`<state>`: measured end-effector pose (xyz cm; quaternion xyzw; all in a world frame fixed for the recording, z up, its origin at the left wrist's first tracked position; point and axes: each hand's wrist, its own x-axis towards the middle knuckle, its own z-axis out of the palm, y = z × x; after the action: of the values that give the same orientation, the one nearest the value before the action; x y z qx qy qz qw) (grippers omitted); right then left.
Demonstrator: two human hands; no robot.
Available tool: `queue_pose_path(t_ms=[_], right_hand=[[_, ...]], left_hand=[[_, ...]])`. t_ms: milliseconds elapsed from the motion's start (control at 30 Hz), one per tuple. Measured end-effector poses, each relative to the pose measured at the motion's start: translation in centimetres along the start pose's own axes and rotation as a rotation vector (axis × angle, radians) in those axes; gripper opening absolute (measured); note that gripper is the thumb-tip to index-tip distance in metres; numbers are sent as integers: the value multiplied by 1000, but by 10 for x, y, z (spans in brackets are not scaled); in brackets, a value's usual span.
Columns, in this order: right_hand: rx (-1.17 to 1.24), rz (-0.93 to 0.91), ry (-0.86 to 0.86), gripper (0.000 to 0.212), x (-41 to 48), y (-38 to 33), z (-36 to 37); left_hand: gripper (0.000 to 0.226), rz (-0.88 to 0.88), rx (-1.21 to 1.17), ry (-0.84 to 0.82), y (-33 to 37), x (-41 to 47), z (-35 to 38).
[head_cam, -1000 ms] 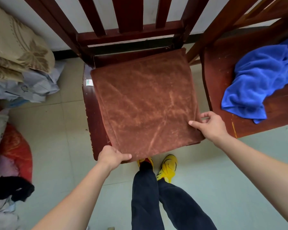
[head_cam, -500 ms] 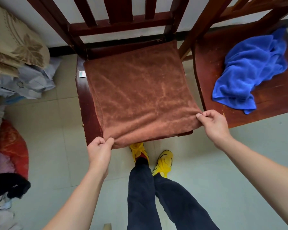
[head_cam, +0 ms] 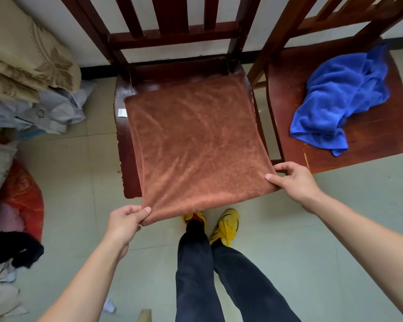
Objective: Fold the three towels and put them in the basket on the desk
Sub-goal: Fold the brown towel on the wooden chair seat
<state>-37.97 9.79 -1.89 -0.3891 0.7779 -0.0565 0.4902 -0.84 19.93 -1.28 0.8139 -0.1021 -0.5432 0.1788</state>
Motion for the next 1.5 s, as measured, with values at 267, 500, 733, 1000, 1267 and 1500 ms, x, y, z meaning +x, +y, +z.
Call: queue_pose_path(t_ms=[267,500,733,1000,1267,1500], right_hand=[[288,184,0,36,-4,29,11],[387,250,31,32,-8,41,17],[422,395,-170,41,-8,38,11],[460,491,-290,8,-10,31,1],[515,413,-198,8,-29,-1,-12],[550,362,-143,19,-4,-79,-16]], left_hand=[[6,-171,-263,74,-44,3,11],[9,-352,-640,0,-75,3,18],[31,-312,-514,-139,-84,-14,22],[21,-328,-530,-241,-74,-23,17],[5,-312,-732,-86,-56,-45,10],[12,-211,-796,-26,18,-22,-16]])
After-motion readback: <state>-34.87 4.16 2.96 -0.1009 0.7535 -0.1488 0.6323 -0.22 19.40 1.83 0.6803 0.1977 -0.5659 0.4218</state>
